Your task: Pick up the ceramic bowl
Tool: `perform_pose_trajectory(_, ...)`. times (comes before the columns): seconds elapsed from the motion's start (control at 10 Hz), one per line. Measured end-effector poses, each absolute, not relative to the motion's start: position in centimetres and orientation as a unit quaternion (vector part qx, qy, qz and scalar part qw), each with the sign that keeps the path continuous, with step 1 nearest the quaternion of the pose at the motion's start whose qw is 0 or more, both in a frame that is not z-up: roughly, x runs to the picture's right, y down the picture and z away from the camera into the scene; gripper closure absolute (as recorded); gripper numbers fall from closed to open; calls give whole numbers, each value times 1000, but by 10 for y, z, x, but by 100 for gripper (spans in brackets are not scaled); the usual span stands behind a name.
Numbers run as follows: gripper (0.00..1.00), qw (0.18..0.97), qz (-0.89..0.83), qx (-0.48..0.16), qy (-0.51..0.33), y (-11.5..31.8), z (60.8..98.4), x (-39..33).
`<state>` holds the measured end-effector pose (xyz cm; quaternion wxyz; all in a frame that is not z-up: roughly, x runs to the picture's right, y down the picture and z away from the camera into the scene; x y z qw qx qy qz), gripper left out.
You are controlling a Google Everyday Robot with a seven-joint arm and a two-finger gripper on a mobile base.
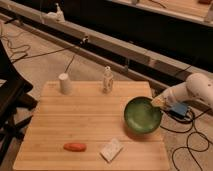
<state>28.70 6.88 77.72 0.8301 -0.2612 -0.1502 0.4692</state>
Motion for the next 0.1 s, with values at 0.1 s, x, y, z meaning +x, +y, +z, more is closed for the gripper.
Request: perform_pose_trajectory(0.1,100,831,467,-260,-157,61,770,284)
